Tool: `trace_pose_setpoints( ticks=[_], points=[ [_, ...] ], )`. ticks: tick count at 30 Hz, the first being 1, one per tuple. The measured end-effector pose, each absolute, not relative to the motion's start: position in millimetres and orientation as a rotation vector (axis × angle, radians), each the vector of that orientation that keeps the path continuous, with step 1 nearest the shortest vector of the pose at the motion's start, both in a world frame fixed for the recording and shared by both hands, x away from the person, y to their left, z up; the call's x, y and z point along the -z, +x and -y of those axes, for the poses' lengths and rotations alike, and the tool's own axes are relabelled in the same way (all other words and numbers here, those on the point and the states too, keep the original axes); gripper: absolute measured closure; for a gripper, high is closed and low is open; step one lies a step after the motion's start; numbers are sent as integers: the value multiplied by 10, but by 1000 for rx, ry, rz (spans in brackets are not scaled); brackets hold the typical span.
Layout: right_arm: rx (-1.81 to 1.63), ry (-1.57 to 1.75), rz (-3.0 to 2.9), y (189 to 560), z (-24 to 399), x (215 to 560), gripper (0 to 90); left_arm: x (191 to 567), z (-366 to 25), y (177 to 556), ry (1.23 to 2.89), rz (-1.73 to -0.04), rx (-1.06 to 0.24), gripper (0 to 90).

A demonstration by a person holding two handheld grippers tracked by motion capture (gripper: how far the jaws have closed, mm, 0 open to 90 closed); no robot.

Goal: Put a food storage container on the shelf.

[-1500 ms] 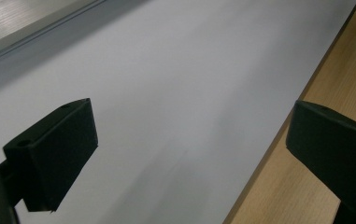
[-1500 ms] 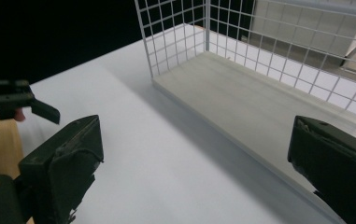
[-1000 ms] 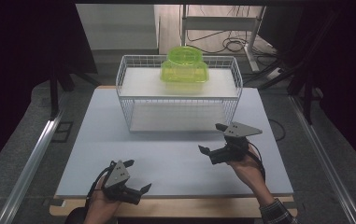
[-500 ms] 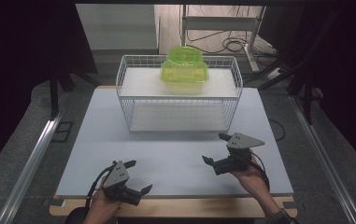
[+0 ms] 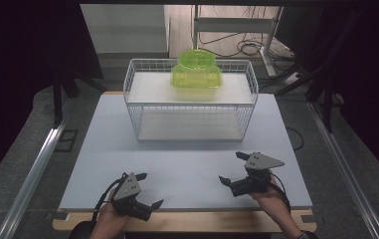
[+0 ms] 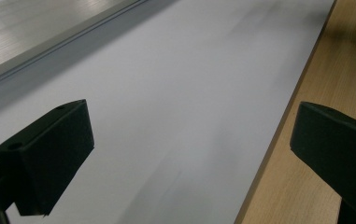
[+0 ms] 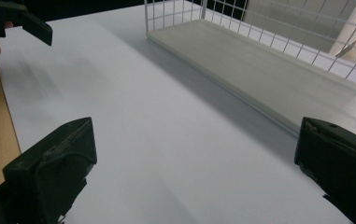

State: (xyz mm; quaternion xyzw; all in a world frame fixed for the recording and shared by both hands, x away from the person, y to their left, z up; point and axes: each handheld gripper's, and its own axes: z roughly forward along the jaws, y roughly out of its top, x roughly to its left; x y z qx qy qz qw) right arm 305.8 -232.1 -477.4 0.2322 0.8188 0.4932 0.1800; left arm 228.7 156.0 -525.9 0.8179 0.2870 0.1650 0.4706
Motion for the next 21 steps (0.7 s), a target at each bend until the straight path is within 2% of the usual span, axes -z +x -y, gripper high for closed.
trace_pose_setpoints(
  ticks=[21],
  points=[
    [-1335, 716, -2442, 2965, 2346, 5067, 0, 5279, -1531, 2297, 2041, -711, -393, 0]
  ],
)
